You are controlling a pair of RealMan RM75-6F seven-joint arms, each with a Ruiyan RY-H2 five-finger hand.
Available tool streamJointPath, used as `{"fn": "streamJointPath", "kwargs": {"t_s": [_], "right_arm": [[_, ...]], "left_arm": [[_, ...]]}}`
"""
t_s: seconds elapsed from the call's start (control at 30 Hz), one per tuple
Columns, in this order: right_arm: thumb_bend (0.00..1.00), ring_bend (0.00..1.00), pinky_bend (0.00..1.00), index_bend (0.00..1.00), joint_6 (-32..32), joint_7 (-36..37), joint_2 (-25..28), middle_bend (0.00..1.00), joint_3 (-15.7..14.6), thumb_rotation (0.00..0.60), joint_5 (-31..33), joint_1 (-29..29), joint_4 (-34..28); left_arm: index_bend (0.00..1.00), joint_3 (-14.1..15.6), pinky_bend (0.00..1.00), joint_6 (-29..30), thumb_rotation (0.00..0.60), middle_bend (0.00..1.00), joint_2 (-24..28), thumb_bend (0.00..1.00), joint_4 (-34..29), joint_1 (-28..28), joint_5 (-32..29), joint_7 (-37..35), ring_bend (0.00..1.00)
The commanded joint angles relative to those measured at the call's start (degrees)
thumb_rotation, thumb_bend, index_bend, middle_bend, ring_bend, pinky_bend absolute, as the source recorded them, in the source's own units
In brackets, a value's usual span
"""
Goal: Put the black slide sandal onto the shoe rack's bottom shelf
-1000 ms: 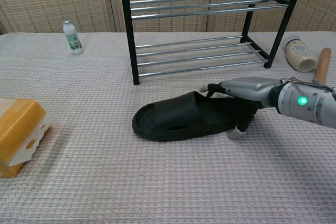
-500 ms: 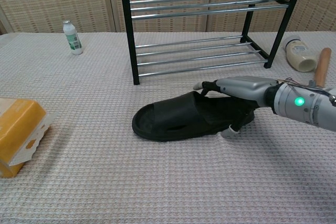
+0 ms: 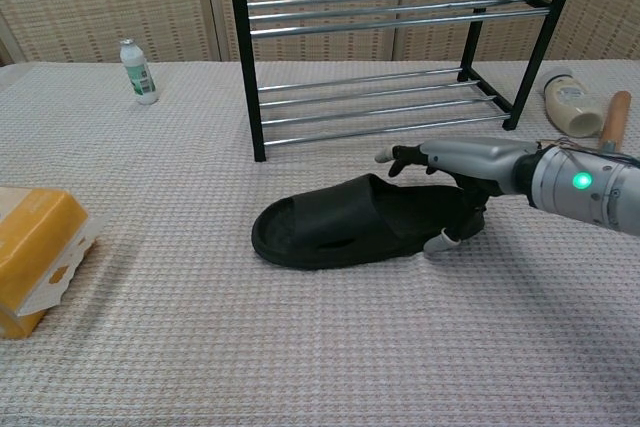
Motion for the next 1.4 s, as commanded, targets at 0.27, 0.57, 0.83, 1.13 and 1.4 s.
{"fn": "streamJointPath", "kwargs": {"t_s": [0.27, 0.57, 0.83, 1.13, 1.4], "right_arm": [[0.29, 0.05, 0.22, 0.06, -0.4, 2.3, -1.8, 0.18, 0.2, 0.6, -1.0, 0.0, 2.7], [0.34, 0.11, 0.28, 0.14, -0.2, 3.5, -2.2, 0.25, 0.1, 0.6, -1.9, -0.4, 3.7], [0.39, 0.18, 0.36, 0.23, 3.1, 7.1, 1.1, 0.32, 0.5, 0.6, -4.7, -2.6, 0.8], [0.39, 0.19, 0.37, 0.24, 6.4, 7.5, 7.8, 0.32, 3.2, 0.6, -3.5, -4.2, -2.4], [0.39, 0.19, 0.37, 0.24, 4.3, 3.3, 5.7, 0.32, 6.8, 0.6, 4.7, -1.2, 3.0]], "left_arm": [[0.1, 0.0, 0.15, 0.1, 0.6, 0.0, 0.1, 0.32, -0.1, 0.2, -0.2, 0.0, 0.0], [0.1, 0.1, 0.15, 0.0, 0.6, 0.0, 0.1, 0.32, -0.3, 0.2, -0.2, 0.2, 0.0], [0.1, 0.0, 0.15, 0.2, 0.6, 0.0, 0.1, 0.32, -0.2, 0.2, -0.2, -0.1, 0.0], [0.1, -0.3, 0.15, 0.3, 0.6, 0.0, -0.1, 0.32, 0.4, 0.0, 0.3, -0.8, 0.0], [0.1, -0.2, 0.15, 0.1, 0.6, 0.0, -0.3, 0.32, 1.0, -0.1, 0.4, -1.3, 0.0]]}}
